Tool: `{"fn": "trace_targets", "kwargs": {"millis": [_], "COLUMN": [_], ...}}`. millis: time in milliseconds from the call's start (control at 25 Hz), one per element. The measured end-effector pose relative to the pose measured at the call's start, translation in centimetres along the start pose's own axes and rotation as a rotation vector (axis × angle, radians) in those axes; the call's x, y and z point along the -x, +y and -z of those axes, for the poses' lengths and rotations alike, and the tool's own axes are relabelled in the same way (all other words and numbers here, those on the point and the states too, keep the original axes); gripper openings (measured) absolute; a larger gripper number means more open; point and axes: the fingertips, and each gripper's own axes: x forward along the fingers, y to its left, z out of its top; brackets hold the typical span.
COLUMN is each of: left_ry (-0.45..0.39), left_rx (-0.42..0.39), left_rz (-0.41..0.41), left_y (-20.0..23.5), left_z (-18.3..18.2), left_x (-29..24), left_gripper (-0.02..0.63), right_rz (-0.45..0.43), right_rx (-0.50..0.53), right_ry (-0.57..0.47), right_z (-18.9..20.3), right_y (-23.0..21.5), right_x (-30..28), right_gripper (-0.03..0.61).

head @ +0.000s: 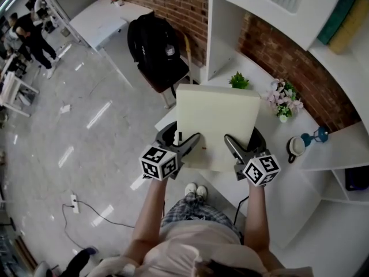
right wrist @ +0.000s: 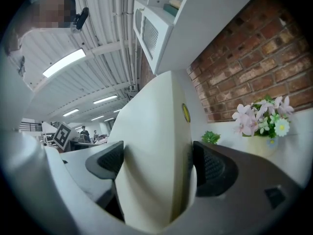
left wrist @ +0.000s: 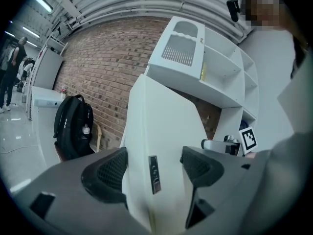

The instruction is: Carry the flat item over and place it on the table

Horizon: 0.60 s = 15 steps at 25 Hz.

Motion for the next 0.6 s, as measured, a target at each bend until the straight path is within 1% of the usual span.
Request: {"fn": "trace_targets", "kwargs": {"millis": [320,600], "left_ry": [0.096,0.146], "left_rx": [0.046,0.091], "left_rz": [0.01,0.021], "left_y": [2.9,4.3], "left_z": [3.1,5.0], "left_x": [-2.9,-5.0], "left_gripper": [0.345,0.345], "right_rz": [0.05,0.089], "right_rx": [-0.077,-0.134], "right_ry": [0.102,0.161], "right_z": [3.9,6.1], "right_y": [-2.6,-4.6], "right_x": [-2.3,-3.4], "right_gripper": [0.454,0.454]}}
